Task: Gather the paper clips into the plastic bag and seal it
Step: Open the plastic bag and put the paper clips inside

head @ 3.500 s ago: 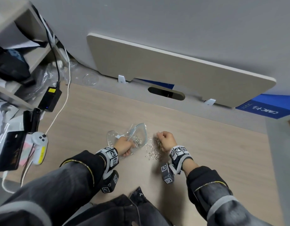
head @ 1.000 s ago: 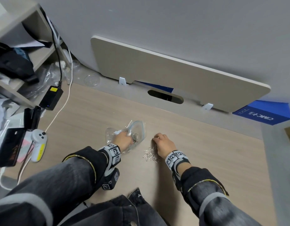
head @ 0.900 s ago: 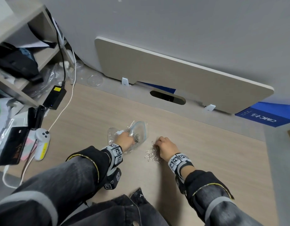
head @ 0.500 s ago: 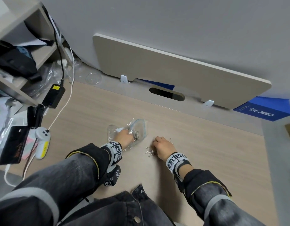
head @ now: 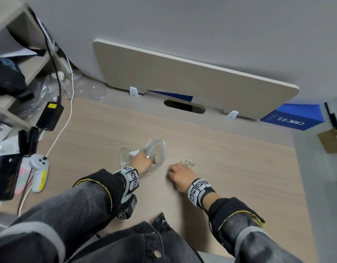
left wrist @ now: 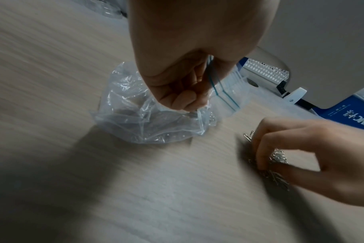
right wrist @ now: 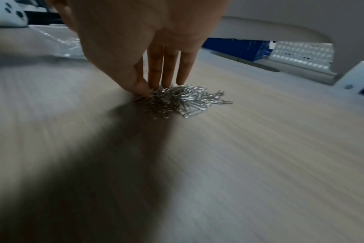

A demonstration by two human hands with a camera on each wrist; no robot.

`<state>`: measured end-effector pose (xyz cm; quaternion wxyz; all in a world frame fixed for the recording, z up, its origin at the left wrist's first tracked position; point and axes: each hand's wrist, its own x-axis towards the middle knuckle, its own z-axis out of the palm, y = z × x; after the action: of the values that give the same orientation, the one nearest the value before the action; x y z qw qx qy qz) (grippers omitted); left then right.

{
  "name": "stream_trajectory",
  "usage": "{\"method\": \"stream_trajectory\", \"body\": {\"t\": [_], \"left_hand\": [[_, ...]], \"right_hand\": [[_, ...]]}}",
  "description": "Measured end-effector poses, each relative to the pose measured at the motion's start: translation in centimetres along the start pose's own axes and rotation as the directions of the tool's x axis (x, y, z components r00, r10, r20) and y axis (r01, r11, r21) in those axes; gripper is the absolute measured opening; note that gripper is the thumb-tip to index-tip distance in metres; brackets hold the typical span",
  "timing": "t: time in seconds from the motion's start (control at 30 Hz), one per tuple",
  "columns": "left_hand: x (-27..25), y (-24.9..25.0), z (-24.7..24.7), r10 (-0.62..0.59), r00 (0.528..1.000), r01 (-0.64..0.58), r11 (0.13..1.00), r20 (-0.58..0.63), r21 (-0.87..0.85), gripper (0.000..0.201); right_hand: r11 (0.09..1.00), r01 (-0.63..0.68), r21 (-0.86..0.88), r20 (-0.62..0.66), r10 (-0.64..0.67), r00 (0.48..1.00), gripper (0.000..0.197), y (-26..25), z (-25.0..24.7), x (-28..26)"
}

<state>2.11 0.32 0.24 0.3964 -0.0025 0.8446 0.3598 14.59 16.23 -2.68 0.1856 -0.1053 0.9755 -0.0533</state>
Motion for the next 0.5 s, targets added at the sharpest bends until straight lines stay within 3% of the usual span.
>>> {"method": "stream_trajectory", "body": {"t": [0.07, 0.13, 0.23, 0.3, 0.4, 0.5], "left_hand": [[0.0, 0.0, 0.3, 0.000, 1.000, 0.000, 1.000, 0.008, -0.009, 0.012], [0.0, 0.1, 0.5, 0.005, 1.000, -0.005, 1.000, 0.012, -0.002, 0.012], [-0.1, 0.2, 0.9, 0.013, 1.000, -0.013, 1.000, 0.020, 0.009, 0.012], [-0.1, 0.2, 1.2, 0.012, 1.000, -0.012, 1.000, 0.029, 0.008, 0.012], [-0.1, 0.2, 1.4, 0.013, 0.999, -0.014, 1.000, 0.045, 0.023, 0.013], [-0.1, 0.1, 1.4, 0.002, 0.999, -0.003, 0.999, 0.035, 0.041, 0.013]], "right_hand": [[0.991, -0.091, 0.098, -0.099, 0.101, 0.990, 0.024, 1.1, -0.4, -0.6], [0.939, -0.262, 0.221, -0.152, 0.298, 0.942, 0.023, 2.2, -0.9, -1.2], [0.818, -0.517, 0.251, -0.073, 0.549, 0.833, 0.041, 3.7, -1.0, -2.1], [0.787, -0.566, 0.246, 0.011, 0.582, 0.813, 0.065, 3.8, -0.7, -2.4], [0.820, -0.517, 0.245, 0.104, 0.508, 0.855, 0.090, 2.9, 0.0, -2.1], [0.831, -0.487, 0.269, 0.115, 0.474, 0.873, 0.086, 2.3, 0.6, -1.4]]}}
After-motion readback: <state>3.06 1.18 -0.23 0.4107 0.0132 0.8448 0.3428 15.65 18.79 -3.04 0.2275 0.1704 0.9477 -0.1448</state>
